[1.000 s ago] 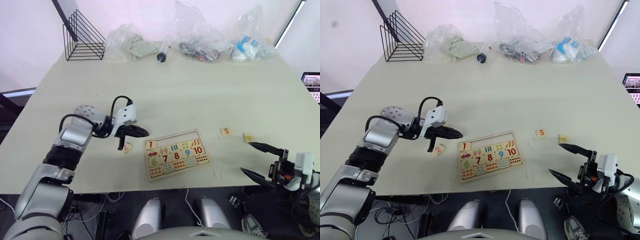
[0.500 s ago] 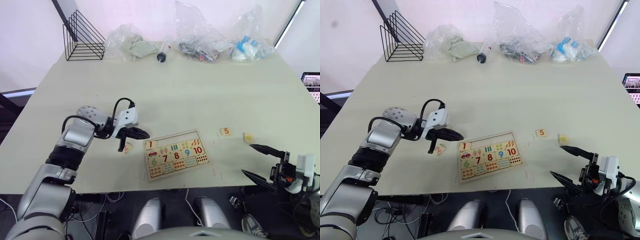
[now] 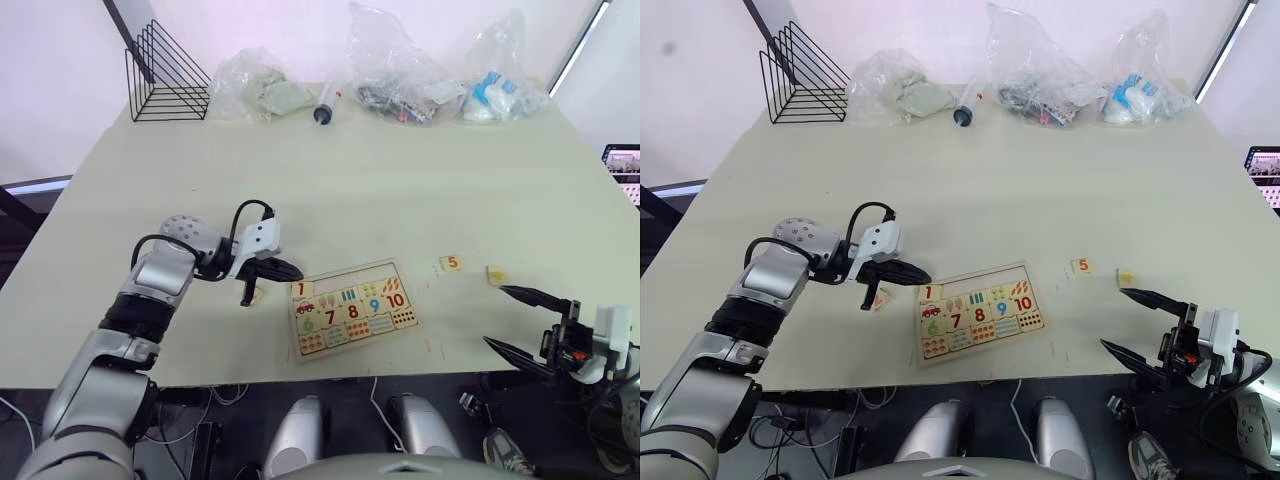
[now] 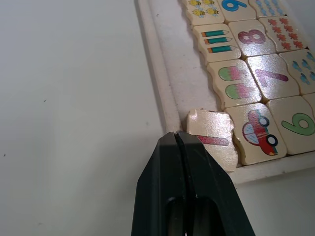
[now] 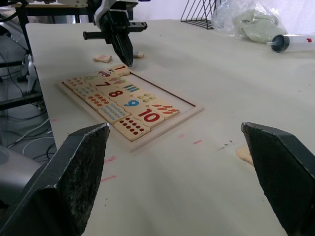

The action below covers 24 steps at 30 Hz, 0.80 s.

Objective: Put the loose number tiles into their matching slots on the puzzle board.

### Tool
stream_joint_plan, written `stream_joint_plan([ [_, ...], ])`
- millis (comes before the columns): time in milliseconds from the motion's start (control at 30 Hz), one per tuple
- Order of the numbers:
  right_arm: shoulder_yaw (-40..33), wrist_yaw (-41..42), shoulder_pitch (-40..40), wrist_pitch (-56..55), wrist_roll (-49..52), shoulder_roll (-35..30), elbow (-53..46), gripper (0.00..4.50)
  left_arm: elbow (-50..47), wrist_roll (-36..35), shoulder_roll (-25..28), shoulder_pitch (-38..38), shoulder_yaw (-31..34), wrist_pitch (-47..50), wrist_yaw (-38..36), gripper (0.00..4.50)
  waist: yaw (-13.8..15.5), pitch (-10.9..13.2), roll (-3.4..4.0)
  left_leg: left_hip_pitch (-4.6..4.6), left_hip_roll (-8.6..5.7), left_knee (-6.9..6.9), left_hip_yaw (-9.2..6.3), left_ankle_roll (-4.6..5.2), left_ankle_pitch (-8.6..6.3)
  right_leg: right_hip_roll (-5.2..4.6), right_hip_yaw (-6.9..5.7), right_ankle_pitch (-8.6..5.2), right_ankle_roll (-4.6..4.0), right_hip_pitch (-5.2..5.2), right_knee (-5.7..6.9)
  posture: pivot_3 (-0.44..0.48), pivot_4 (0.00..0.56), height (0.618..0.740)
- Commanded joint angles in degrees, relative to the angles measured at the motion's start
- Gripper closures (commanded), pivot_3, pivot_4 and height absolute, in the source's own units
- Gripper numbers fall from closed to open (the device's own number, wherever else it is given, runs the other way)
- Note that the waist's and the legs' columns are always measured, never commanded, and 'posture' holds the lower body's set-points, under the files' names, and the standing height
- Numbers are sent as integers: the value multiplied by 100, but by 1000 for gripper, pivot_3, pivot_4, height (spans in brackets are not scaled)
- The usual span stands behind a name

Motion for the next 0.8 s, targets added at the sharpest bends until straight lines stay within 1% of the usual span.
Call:
stream_joint_plan([
  [33,-163,-4,-17,-77,90,-69,-154,0,36,57,43,-49,88,-218,-35,4477,2,0,0,0,0,0,0,0,0,0,0,0,0,0,0,0,150,740],
  [800,-163,1,13,-76,83,-79,-159,0,127,59,54,45,131,-383,-133,4477,3,0,0,0,1,0,-1,0,0,0,0,0,0,0,0,0,150,740],
])
